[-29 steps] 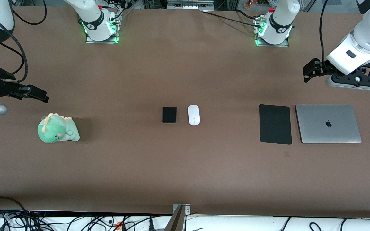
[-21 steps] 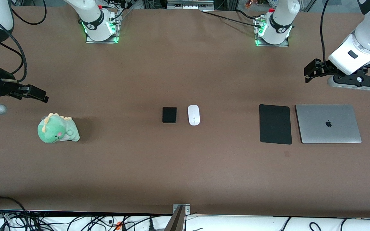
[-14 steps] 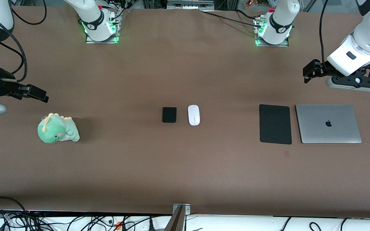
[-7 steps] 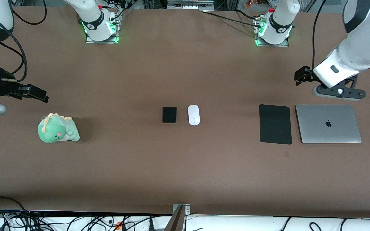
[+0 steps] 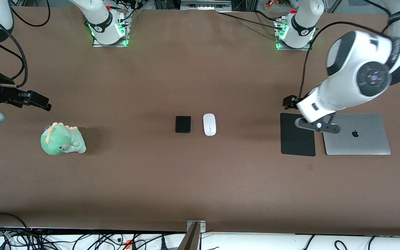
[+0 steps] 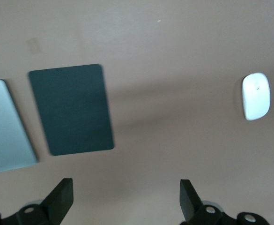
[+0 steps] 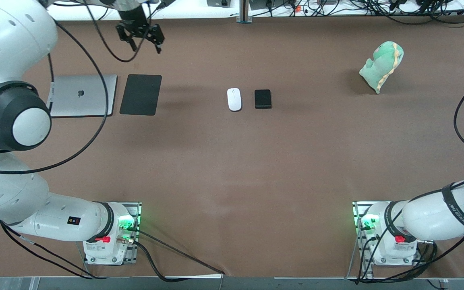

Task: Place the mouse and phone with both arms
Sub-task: 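Move the left gripper over the white mouse and lower onto it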

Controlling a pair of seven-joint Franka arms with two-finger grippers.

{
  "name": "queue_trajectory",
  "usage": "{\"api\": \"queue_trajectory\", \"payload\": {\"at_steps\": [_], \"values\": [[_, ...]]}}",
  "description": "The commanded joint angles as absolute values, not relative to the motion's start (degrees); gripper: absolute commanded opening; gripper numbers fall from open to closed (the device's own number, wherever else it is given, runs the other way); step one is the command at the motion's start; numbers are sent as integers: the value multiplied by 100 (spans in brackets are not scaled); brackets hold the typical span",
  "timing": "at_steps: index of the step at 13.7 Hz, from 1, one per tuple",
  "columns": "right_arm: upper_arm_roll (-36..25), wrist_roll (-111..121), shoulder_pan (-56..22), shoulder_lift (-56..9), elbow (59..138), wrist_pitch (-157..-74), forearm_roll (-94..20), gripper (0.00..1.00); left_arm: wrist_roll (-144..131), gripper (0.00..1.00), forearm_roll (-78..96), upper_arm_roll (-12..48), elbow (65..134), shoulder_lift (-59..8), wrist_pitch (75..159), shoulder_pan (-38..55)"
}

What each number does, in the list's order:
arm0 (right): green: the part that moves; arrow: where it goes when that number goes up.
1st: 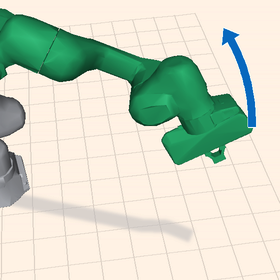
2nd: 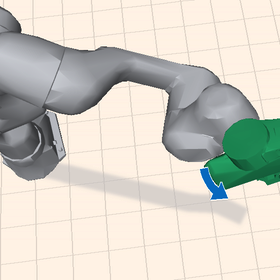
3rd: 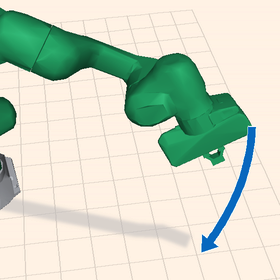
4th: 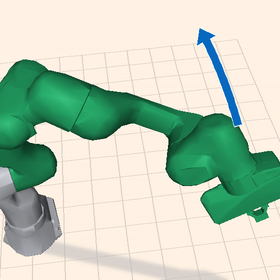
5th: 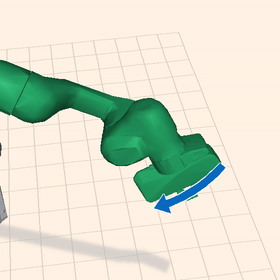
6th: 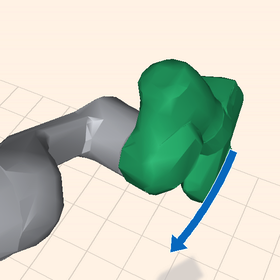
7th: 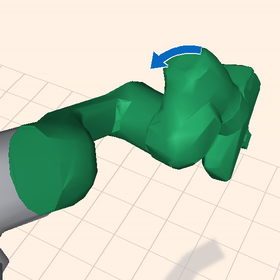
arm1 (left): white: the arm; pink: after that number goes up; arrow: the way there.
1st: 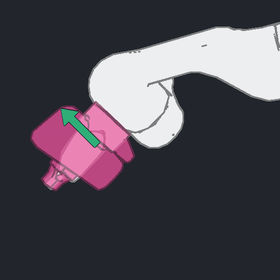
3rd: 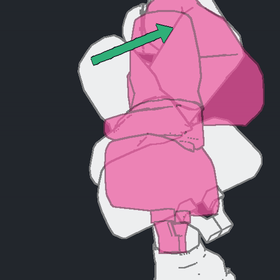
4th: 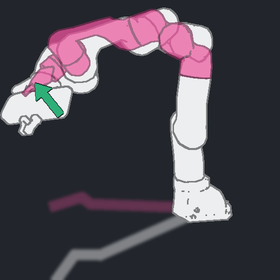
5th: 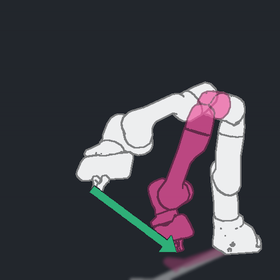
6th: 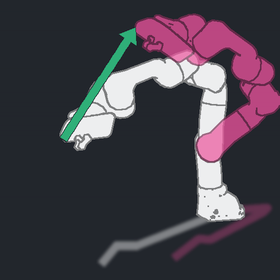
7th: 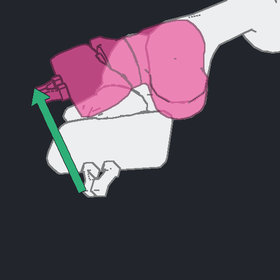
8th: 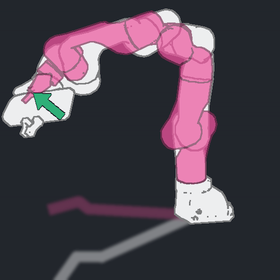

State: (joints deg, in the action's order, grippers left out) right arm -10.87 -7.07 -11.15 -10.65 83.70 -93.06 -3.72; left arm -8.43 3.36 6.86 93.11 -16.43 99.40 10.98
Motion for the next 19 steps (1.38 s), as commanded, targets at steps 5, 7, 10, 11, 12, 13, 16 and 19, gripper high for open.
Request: {"api": "queue_trajectory", "payload": {"at_steps": [5, 7, 10, 11, 12, 13, 16, 19], "values": [[-1055, -703, -1116, -1002, 8323, -9185, -281, 100, -2828, 100, 352, 659, 9158, -2512, 11624, 2564], [-1055, -703, -1116, -1002, 8323, -9185, -290, 100, -3398, 100, 325, 642, 9202, -2898, 12354, 2995], [-1055, -703, -1116, -1002, 8315, -9185, -281, 100, -3814, 100, 194, 624, 9185, -3540, 13296, 3435], [-1055, -703, -1116, -1002, 8323, -9193, -290, 100, -3841, 100, 11, 589, 9211, -3638, 13307, 3524], [-1055, -703, -1116, -1002, 8323, -9193, -281, 100, -3876, 100, -130, 598, 9220, -3717, 13315, 3542], [-1055, -703, -1116, -1002, 8323, -9185, -290, 100, -3954, 100, -158, 598, 9211, -3840, 13359, 3594], [-1055, -712, -1116, -1002, 8315, -9185, -290, 100, -4069, 100, -376, 571, 9220, -4069, 13561, 3735], [-1055, -712, -1116, -1002, 8323, -9185, -290, 100, -4165, 100, -457, 571, 9220, -4227, 13850, 3718]]}}
